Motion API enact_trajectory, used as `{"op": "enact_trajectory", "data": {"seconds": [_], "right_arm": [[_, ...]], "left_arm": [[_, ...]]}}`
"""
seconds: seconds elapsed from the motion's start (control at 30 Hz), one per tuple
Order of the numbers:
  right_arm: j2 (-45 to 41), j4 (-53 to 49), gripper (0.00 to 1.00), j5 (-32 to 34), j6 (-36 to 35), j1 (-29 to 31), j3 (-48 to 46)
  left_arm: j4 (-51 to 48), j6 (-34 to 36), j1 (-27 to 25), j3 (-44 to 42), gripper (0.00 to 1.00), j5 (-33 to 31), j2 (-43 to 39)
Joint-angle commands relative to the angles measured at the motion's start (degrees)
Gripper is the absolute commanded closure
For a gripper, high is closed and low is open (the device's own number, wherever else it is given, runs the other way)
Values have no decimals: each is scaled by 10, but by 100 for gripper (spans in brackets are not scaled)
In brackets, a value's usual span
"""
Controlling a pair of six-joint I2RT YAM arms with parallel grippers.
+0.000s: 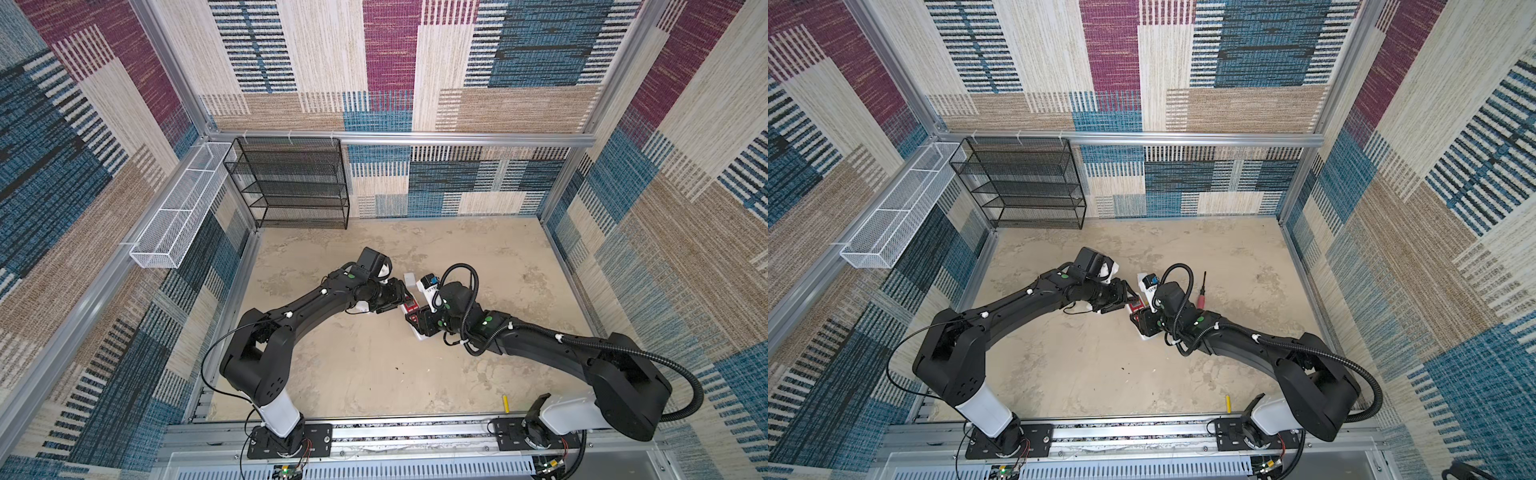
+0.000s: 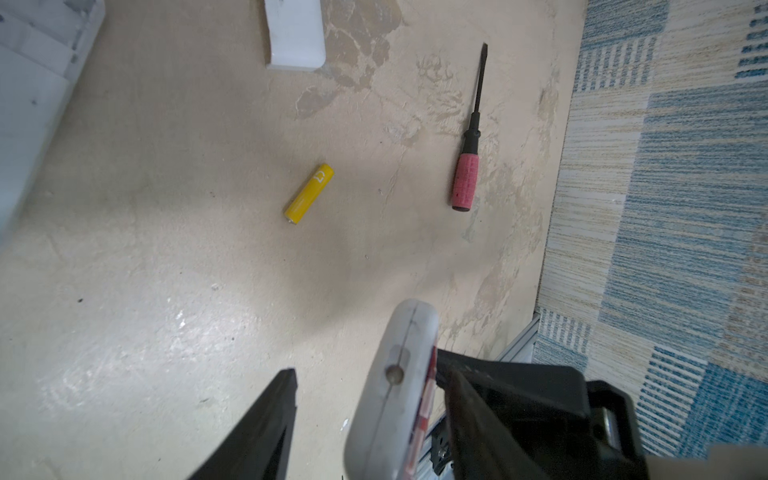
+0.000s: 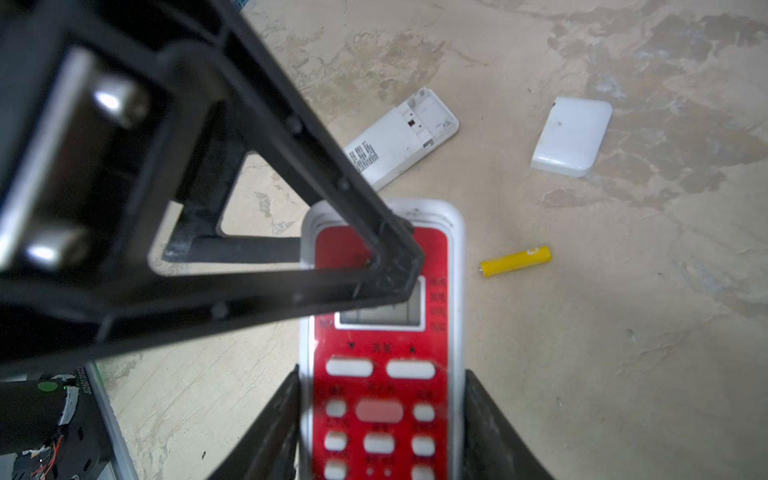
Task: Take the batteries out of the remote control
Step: 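Lift the red-faced remote with the right gripper toward the left gripper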
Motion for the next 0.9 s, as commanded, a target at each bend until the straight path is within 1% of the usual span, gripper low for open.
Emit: {"op": "enact_trajectory", "data": {"seconds": [0.0, 0.23, 0.4, 0.6, 0.67, 0.8, 0.87], "right_arm": [[-4, 30, 64, -10, 2, 1, 10], [0, 36, 64, -10, -1, 0, 26], [7, 38, 63, -14, -2, 0, 32], [10, 36, 59, -20, -4, 1, 40], [10, 32, 50, -18, -6, 1, 44], [-2, 20, 30, 0, -12, 1, 45], [-13, 9, 26, 20, -20, 3, 45]], "left_arm": [[34, -26, 0, -4, 50, 27, -6], [30, -33, 0, -10, 66, 18, -23], [13, -30, 0, -6, 85, 7, -28], [-1, -31, 0, 1, 96, -4, -23], [-16, -29, 0, 8, 99, -16, -22], [-57, -23, 0, 25, 100, -59, -26], [-79, -23, 0, 36, 100, -85, -29]]}}
